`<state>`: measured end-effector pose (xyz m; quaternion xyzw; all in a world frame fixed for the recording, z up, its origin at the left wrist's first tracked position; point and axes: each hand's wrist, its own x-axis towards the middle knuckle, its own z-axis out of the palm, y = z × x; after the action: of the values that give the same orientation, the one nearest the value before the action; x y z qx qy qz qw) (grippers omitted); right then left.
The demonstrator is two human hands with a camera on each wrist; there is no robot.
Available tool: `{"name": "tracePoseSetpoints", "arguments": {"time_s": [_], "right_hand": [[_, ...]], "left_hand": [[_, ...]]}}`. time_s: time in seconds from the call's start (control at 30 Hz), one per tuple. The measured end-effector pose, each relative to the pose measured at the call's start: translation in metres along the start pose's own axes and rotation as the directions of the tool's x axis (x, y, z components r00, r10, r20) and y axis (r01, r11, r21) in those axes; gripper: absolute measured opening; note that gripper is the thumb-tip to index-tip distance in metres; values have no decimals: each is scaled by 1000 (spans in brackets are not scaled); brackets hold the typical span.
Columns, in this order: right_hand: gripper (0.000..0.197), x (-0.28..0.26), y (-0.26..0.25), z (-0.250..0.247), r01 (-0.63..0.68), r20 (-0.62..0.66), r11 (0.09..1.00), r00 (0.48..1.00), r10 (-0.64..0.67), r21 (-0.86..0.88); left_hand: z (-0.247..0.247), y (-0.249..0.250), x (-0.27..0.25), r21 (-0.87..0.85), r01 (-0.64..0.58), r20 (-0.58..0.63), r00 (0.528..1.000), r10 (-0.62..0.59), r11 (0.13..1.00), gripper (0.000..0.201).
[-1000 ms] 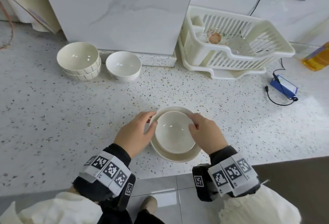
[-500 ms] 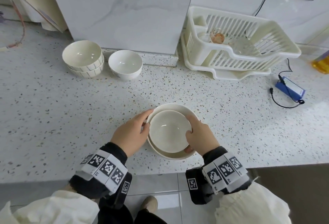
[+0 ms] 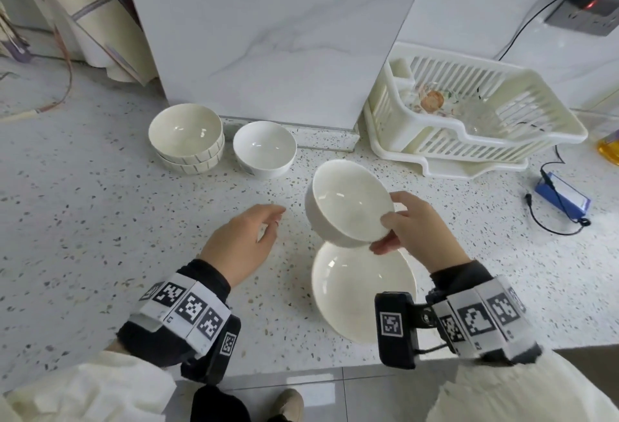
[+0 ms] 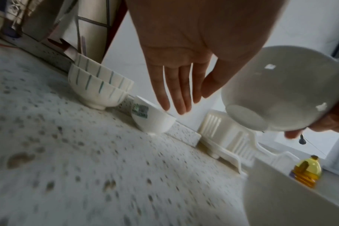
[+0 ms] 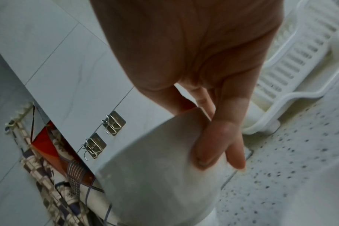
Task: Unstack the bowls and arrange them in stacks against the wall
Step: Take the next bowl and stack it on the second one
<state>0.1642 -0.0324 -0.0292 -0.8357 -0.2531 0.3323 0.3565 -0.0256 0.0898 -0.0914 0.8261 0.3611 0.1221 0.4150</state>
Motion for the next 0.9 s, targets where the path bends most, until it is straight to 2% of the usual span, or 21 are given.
{"name": "tracePoseSetpoints", "arguments": {"time_s": [0.13, 0.23, 0.43, 0.53, 0.7, 0.9], "right_hand": [[37, 30, -35, 28, -41, 30, 988, 999, 37, 151], [40, 54, -57, 55, -60, 43, 978, 998, 53, 200], [48, 96, -78, 102, -91, -39, 983, 994, 99, 156], [46, 106, -81, 115, -99, -63, 990, 993, 105, 99], [46, 115, -84, 128, -94, -108, 995, 989, 96, 30], [46, 125, -80, 135, -116, -133, 993, 984, 117, 19]], "left_hand": [[-29, -12, 20, -9, -24, -72, 997, 23, 1000, 38], [-46, -27, 39, -27, -19, -86, 996, 17, 999, 46], [-64, -46, 74, -156, -5, -9, 1000, 3, 988, 58], [-64, -52, 89, -222, 18, 33, 999, -11, 975, 57], [-61, -60, 102, -270, -40, 53, 997, 57, 962, 51], [-59, -63, 109, -270, 5, 42, 999, 6, 963, 44]]}}
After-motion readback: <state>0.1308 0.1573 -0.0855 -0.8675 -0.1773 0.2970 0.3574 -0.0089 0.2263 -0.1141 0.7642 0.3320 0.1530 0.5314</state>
